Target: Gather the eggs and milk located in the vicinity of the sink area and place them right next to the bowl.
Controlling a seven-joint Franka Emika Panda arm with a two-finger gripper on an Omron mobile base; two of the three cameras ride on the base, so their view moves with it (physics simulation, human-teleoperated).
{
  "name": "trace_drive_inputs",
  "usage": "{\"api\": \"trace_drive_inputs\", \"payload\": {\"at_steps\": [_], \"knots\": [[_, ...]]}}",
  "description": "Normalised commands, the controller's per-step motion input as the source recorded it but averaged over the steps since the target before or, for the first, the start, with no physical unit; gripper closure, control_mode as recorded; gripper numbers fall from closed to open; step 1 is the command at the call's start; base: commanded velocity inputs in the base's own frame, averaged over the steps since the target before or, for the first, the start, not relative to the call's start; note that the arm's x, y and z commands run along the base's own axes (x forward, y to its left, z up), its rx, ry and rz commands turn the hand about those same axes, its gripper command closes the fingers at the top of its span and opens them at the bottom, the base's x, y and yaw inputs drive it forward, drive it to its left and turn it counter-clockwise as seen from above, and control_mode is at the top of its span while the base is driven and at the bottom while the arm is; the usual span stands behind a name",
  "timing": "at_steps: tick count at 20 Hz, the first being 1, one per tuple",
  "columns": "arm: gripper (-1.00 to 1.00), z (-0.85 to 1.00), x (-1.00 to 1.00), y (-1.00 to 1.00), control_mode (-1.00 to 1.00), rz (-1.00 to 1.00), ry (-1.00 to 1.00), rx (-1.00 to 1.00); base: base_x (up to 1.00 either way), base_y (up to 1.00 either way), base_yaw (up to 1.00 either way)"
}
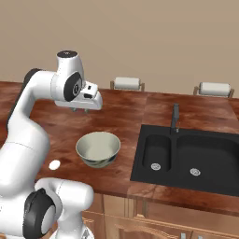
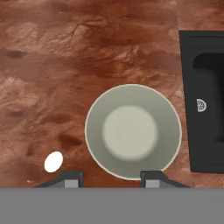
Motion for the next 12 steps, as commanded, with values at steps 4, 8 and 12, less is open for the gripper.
{"api": "trace_drive_inputs", "payload": {"at_steps": [4,8,12], "knots": [[-1.00,-0.04,-0.12,0.00,-1.00,0.00,0.00,0.00,0.00,0.00,0.00],[-1.00,-0.11,-0.36,0.00,-1.00,0.00,0.00,0.00,0.00,0.00,0.00],[-1.00,-0.11,-0.48,0.09,-1.00,-0.04,0.00,0.00,0.00,0.00,0.00]]}}
